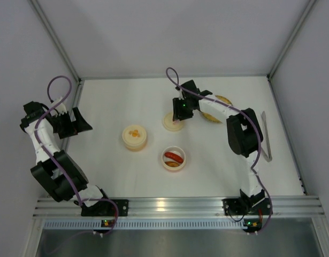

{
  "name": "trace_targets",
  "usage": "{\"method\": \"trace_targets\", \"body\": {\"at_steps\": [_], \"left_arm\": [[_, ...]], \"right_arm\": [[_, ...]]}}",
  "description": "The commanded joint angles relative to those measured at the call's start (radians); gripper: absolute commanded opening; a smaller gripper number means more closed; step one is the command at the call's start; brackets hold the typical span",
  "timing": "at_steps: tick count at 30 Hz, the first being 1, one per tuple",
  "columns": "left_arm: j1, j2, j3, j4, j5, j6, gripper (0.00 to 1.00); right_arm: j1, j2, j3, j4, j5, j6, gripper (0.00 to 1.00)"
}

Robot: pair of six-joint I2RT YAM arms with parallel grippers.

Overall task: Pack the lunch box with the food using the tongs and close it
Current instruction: Pick up the box lid from the center of the board.

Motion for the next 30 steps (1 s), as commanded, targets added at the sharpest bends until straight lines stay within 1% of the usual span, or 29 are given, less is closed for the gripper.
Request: {"method": "trace_targets", "body": {"at_steps": [1, 3, 4, 8, 11, 17, 19, 20, 22, 24, 27, 28, 30], "left_arm": [[-0.004, -0.007, -0.003, 0.033, 0.001, 0.002, 0.98], [-0.002, -0.005, -0.004, 0.033, -0.002, 0.002, 0.98], [-0.004, -0.004, -0.004, 0.033, -0.003, 0.002, 0.98], [-0.002, 0.004, 0.002, 0.036, -0.002, -0.001, 0.98], [-0.004, 0.002, 0.006, 0.034, -0.002, -0.004, 0.98], [-0.004, 0.001, 0.009, 0.033, 0.003, -0.005, 0.98], [-0.004, -0.002, 0.009, 0.036, 0.004, -0.008, 0.98], [-0.004, -0.002, 0.011, 0.037, 0.006, -0.010, 0.98], [-0.002, -0.007, 0.012, 0.034, 0.009, -0.008, 0.98], [-0.002, -0.008, 0.014, 0.031, 0.007, -0.007, 0.98], [-0.002, -0.018, 0.017, 0.033, 0.009, -0.004, 0.98], [-0.004, -0.021, 0.017, 0.031, 0.012, 0.002, 0.98], [-0.002, -0.024, 0.017, 0.031, 0.018, 0.007, 0.98]], "right_arm": [[0.018, 0.027, 0.065, 0.079, -0.022, 0.022, 0.41], [0.025, 0.034, 0.077, 0.080, -0.025, 0.020, 0.38], [0.029, 0.044, 0.082, 0.082, -0.024, 0.019, 0.35], [0.033, 0.076, 0.114, 0.066, -0.028, 0.016, 0.30], [0.032, 0.088, 0.115, 0.056, 0.001, 0.005, 0.24], [0.032, 0.079, 0.120, 0.022, 0.085, -0.029, 0.17], [0.032, 0.076, 0.123, 0.005, 0.122, -0.041, 0.11], [0.033, 0.073, 0.126, 0.000, 0.130, -0.059, 0.05], [0.033, 0.059, 0.123, -0.013, 0.134, -0.076, 0.00], [0.035, 0.036, 0.112, -0.020, 0.112, -0.104, 0.00], [0.035, -0.042, 0.088, -0.032, 0.059, -0.168, 0.00], [0.033, -0.101, 0.077, -0.035, 0.046, -0.193, 0.00], [0.036, -0.165, 0.051, -0.064, 0.026, -0.288, 0.00]]}}
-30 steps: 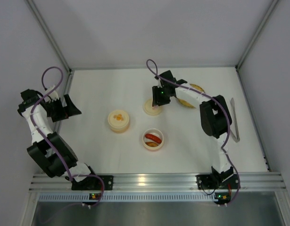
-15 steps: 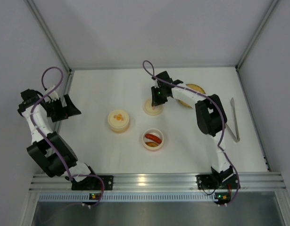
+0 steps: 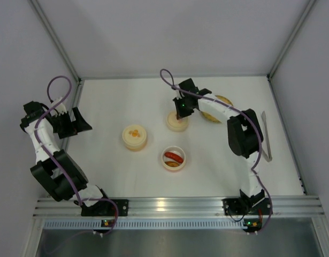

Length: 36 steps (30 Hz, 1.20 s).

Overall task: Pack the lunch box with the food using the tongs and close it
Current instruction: Pick up the box lid from the center of the board, then close the box lid on the packing box.

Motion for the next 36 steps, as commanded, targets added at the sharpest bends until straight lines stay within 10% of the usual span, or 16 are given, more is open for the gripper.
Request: {"method": "trace_targets", "body": {"at_steps": [1, 15, 36], "left_arm": [[-0.004, -0.030, 0.017, 0.026, 0.034, 0.015, 0.98], [-0.063, -0.033, -0.004, 0.032, 0.019, -0.002, 0.98], [-0.142, -0.078, -0.047, 0.064, -0.076, -0.024, 0.98]], "right_arm": [[0.016, -0.248, -0.007, -0.056, -0.063, -0.161, 0.00], [0.241, -0.632, -0.364, -0.211, -0.139, -0.493, 0.00], [0.401, -0.528, -0.481, -0.047, 0.018, -0.456, 0.00]]}}
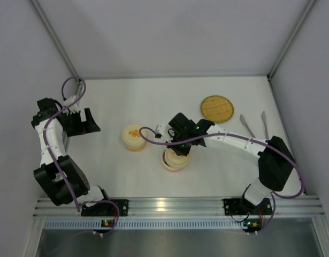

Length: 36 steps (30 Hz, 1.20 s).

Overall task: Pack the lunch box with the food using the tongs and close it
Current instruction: Close the box lid on the packing box.

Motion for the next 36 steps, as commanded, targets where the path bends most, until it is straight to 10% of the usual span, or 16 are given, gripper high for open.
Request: {"method": "trace_targets", "body": {"at_steps": [1, 21, 28, 36], "left_arm": [[-0.001, -0.018, 0.002, 0.042, 0.002, -0.019, 0.98], [-0.003, -0.007, -0.009, 0.048, 0.005, -0.022, 0.98], [-0.001, -0.016, -0.015, 0.044, 0.013, -0.016, 0.98], [-0.057, -0.091, -0.038, 0.061, -0.026, -0.097, 0.98]], "right_arm": [[0.031, 0.019, 0.030, 0.096, 0.017, 0.007, 0.00], [0.074, 0.075, 0.055, 0.125, 0.015, 0.021, 0.02], [0.075, 0.063, 0.049, 0.121, 0.009, 0.027, 0.52], [0.054, -0.042, 0.092, 0.082, 0.020, 0.069, 0.75]]}}
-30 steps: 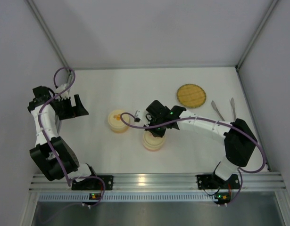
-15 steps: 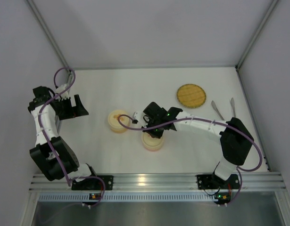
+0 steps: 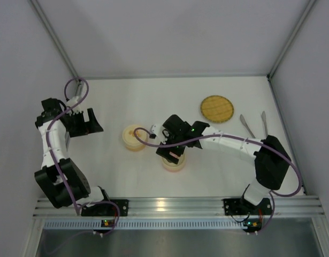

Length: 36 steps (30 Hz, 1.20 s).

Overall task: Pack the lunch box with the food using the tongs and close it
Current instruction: Close the box lid on the packing box, then adjust the box lid on the packing box.

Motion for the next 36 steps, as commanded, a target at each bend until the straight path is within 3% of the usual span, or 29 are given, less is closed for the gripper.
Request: {"method": "trace_targets", "body": {"at_steps": [1, 3, 4, 11, 16, 20, 24, 29, 32, 36], "left_arm": [[-0.112, -0.101, -0.026, 0.048, -0.063, -0.062, 0.98], [-0.191, -0.158, -0.061, 0.070, -0.138, -0.125, 0.98], [-0.255, -0.169, -0.071, 0.084, -0.187, -0.148, 0.98], [-0.455, -0.149, -0.083, 0.096, -0.430, -0.444, 0.98], [-0.591, -0.152, -0.088, 0.139, -0.488, -0.463, 0.98], [-0.637, -0.088, -0.004, 0.090, -0.522, -0.478, 0.91], [-0.668, -0.040, 0.069, 0.035, -0.557, -0.544, 0.95], [-0.673, 0.065, 0.158, -0.031, -0.505, -0.582, 0.97], [-0.680, 0.133, 0.191, -0.073, -0.464, -0.591, 0.94], [-0.726, 0.148, 0.190, -0.054, -0.530, -0.579, 0.90]], "right_arm": [[-0.004, -0.123, 0.067, 0.019, -0.003, 0.035, 0.81], [-0.017, -0.176, 0.064, 0.031, 0.017, 0.038, 0.89], [-0.023, -0.196, 0.061, 0.038, 0.028, 0.039, 0.99], [-0.173, -0.299, 0.057, 0.037, 0.000, 0.079, 0.99], [-0.287, -0.302, 0.054, -0.006, -0.046, 0.082, 0.99], [-0.336, -0.296, 0.039, -0.021, -0.049, 0.081, 0.99], [-0.344, -0.295, 0.018, -0.021, -0.046, 0.082, 0.99], [-0.347, -0.286, 0.011, -0.020, -0.044, 0.087, 1.00], [-0.350, -0.282, 0.008, -0.021, -0.040, 0.087, 0.99], [-0.359, -0.286, -0.005, -0.018, -0.040, 0.089, 0.99]]}}
